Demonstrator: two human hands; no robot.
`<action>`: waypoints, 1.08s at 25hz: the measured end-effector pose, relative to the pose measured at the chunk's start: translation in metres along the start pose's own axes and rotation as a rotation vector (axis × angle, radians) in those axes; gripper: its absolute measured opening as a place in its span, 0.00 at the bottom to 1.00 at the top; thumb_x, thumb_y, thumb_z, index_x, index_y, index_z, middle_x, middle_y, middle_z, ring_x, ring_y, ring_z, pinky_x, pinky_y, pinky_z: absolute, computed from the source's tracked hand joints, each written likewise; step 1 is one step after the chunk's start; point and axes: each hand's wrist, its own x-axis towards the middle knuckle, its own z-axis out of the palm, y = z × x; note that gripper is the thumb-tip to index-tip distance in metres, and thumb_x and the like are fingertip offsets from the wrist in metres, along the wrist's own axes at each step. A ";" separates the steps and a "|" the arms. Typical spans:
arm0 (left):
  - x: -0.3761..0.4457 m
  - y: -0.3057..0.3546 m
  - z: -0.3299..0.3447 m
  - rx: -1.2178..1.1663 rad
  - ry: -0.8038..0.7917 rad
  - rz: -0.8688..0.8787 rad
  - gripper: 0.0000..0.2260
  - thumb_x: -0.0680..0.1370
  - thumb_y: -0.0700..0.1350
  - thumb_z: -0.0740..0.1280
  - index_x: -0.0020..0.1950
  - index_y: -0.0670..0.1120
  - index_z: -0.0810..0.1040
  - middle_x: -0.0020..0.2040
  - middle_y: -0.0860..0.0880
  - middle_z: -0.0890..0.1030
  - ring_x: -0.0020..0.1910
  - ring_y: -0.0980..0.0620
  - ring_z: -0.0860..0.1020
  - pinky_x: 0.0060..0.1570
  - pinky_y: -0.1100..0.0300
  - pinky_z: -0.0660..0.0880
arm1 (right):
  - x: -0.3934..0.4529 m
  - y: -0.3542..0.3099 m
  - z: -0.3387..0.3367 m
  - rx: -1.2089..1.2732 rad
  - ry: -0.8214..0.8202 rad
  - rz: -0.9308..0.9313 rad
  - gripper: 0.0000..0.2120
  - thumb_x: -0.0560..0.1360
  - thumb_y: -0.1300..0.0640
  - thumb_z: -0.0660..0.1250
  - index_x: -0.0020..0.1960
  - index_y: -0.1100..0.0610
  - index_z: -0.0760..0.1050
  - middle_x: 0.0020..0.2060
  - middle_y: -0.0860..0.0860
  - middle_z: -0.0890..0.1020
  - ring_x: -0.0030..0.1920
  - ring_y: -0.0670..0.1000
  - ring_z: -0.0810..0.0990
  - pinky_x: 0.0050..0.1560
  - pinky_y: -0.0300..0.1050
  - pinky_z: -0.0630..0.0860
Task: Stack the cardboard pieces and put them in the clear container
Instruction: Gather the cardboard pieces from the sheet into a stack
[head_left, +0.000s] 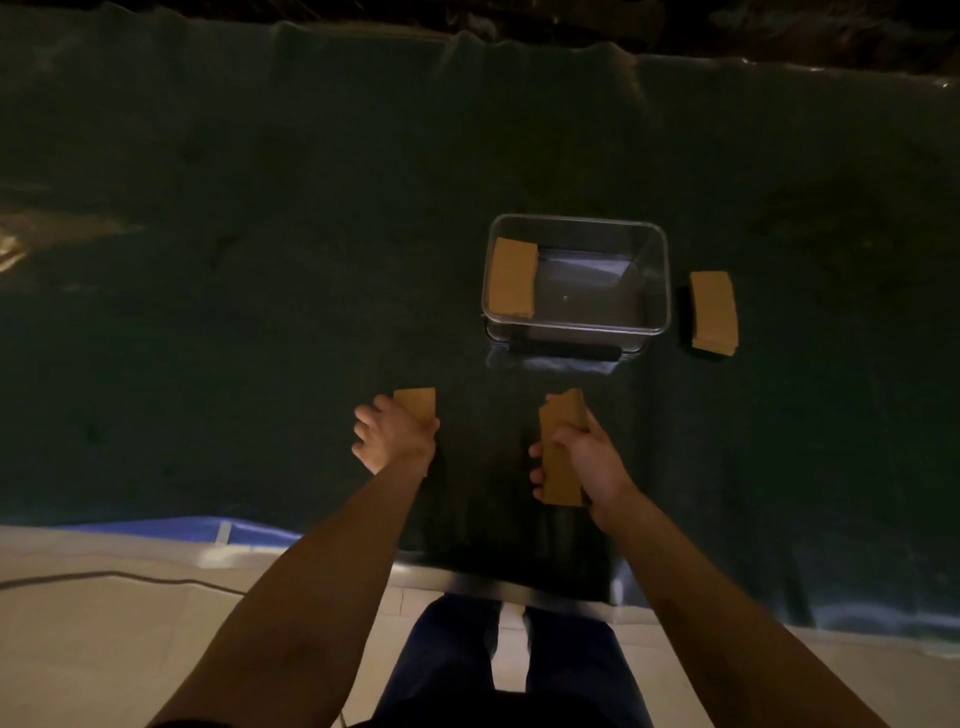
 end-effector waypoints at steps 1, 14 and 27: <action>0.000 0.002 0.000 -0.002 0.001 0.017 0.34 0.70 0.59 0.74 0.67 0.43 0.67 0.66 0.40 0.71 0.65 0.39 0.72 0.61 0.43 0.71 | 0.000 0.000 0.000 0.000 0.007 -0.002 0.20 0.78 0.60 0.60 0.63 0.38 0.71 0.44 0.61 0.81 0.35 0.58 0.80 0.39 0.56 0.80; -0.033 -0.001 -0.016 -0.883 -0.734 0.276 0.03 0.73 0.50 0.75 0.46 0.55 0.87 0.39 0.55 0.86 0.36 0.59 0.81 0.35 0.61 0.70 | -0.007 -0.010 0.024 -0.024 -0.100 -0.087 0.19 0.67 0.36 0.71 0.57 0.36 0.76 0.54 0.50 0.84 0.47 0.49 0.86 0.43 0.48 0.82; -0.058 0.040 -0.044 -1.014 -0.702 0.297 0.24 0.73 0.62 0.70 0.68 0.60 0.72 0.62 0.52 0.78 0.61 0.52 0.77 0.58 0.52 0.75 | -0.011 -0.025 0.037 -0.559 -0.051 -0.310 0.19 0.79 0.54 0.63 0.68 0.44 0.67 0.48 0.53 0.84 0.39 0.53 0.84 0.46 0.58 0.83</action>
